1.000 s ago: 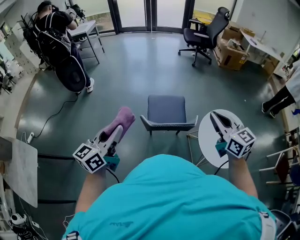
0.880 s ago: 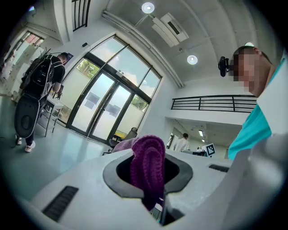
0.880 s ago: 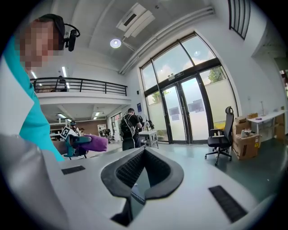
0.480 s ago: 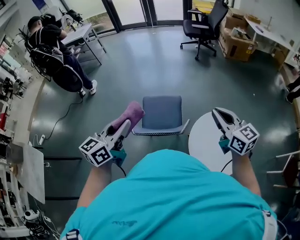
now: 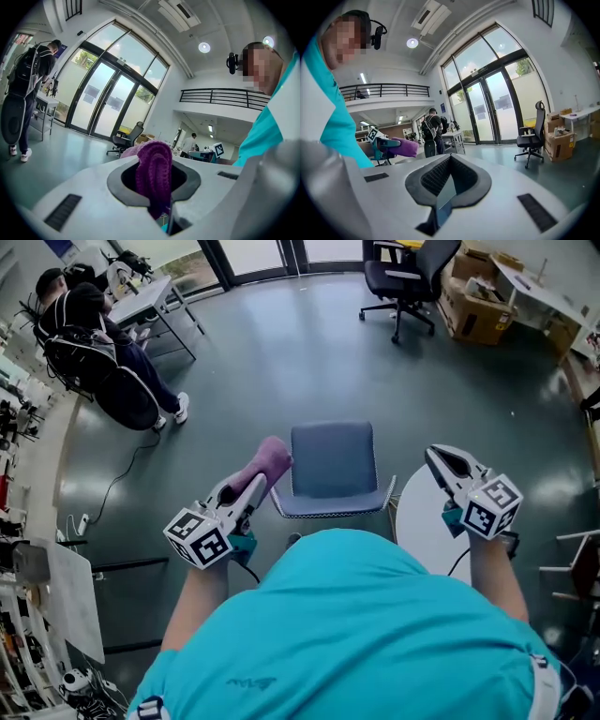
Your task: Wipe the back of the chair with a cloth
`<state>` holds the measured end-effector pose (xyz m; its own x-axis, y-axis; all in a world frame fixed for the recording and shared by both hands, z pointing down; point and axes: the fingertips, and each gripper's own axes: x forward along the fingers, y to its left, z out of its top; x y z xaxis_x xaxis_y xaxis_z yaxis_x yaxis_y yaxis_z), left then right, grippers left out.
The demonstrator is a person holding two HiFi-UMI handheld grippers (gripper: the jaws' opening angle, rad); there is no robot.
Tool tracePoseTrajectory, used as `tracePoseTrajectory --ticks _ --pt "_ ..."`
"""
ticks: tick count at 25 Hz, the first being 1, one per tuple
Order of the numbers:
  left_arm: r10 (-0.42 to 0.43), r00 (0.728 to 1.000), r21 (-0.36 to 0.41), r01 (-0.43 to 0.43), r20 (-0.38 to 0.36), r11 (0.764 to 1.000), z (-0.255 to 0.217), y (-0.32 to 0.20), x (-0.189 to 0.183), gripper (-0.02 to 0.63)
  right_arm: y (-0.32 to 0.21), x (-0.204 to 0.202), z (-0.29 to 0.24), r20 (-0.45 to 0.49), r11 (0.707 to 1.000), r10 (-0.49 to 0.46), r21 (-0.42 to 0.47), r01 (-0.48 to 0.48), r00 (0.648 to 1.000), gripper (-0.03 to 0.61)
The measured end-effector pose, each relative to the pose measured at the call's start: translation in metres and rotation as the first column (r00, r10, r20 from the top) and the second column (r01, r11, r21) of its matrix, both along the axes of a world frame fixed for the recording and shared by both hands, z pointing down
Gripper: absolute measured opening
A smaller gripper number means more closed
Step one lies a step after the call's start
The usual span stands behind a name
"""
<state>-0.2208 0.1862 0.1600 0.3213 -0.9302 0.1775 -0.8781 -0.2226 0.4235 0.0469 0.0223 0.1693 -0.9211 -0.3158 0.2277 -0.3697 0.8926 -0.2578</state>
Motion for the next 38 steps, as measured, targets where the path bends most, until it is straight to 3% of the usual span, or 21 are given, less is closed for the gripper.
tracePoseTrajectory --ticks 5,9,13,15,18,22,26,28,30,32,35,36,38 --pt "0.041 0.999 -0.048 -0.04 0.017 0.998 0.032 0.003 -0.068 0.058 0.01 -0.059 -0.008 -0.023 0.999 0.038 0.001 -0.038 0.999 -0.008" --pt "0.116 0.987 -0.142 -0.1 0.109 0.985 0.062 -0.015 -0.087 0.058 0.004 -0.079 -0.005 -0.033 0.999 0.04 -0.004 -0.04 0.999 -0.008" --pt "0.221 0.939 -0.298 -0.139 0.264 0.944 0.099 -0.031 -0.075 0.058 -0.011 -0.073 0.015 -0.097 1.0 -0.013 -0.02 0.011 0.995 -0.008" --pt "0.291 0.899 -0.387 -0.153 0.328 0.909 0.127 -0.031 -0.062 0.058 -0.018 -0.061 0.033 -0.113 0.999 -0.026 -0.049 0.021 0.993 -0.008" --pt "0.445 0.798 -0.529 -0.192 0.405 0.827 0.167 -0.019 -0.04 0.058 -0.027 -0.049 0.052 -0.13 0.997 -0.048 -0.072 0.039 0.99 -0.008" --pt "0.656 0.632 -0.689 -0.255 0.412 0.678 0.213 -0.002 -0.01 0.058 -0.04 -0.028 0.061 -0.144 0.996 -0.044 -0.083 0.032 0.989 -0.008" --pt "0.823 0.424 -0.824 -0.251 0.378 0.508 0.251 0.017 -0.006 0.058 -0.037 -0.014 0.075 -0.143 0.992 -0.014 -0.123 -0.003 0.99 -0.008" --pt "0.864 0.312 -0.862 -0.198 0.395 0.466 0.263 0.017 -0.017 0.058 -0.035 -0.01 0.083 -0.154 0.991 -0.006 -0.135 -0.015 0.988 -0.008" --pt "0.881 0.202 -0.877 -0.145 0.427 0.458 0.271 0.009 -0.026 0.058 -0.034 -0.005 0.091 -0.158 0.989 0.001 -0.148 -0.024 0.987 -0.008" --pt "0.899 0.141 -0.891 -0.136 0.415 0.433 0.277 0.005 -0.024 0.058 -0.035 0.0 0.099 -0.159 0.986 0.01 -0.161 -0.036 0.987 -0.008" --pt "0.943 0.064 -0.929 -0.164 0.326 0.332 0.293 0.02 -0.011 0.058 -0.036 0.007 0.107 -0.161 0.984 0.022 -0.173 -0.05 0.987 -0.008" --pt "0.955 0.047 -0.94 -0.169 0.293 0.296 0.298 0.027 -0.008 0.058 -0.036 0.008 0.108 -0.162 0.983 0.024 -0.175 -0.052 0.987 -0.008" --pt "0.971 0.048 -0.957 -0.17 0.232 0.237 0.305 0.039 -0.007 0.058 -0.036 0.008 0.109 -0.161 0.982 0.028 -0.178 -0.057 0.987 -0.008"
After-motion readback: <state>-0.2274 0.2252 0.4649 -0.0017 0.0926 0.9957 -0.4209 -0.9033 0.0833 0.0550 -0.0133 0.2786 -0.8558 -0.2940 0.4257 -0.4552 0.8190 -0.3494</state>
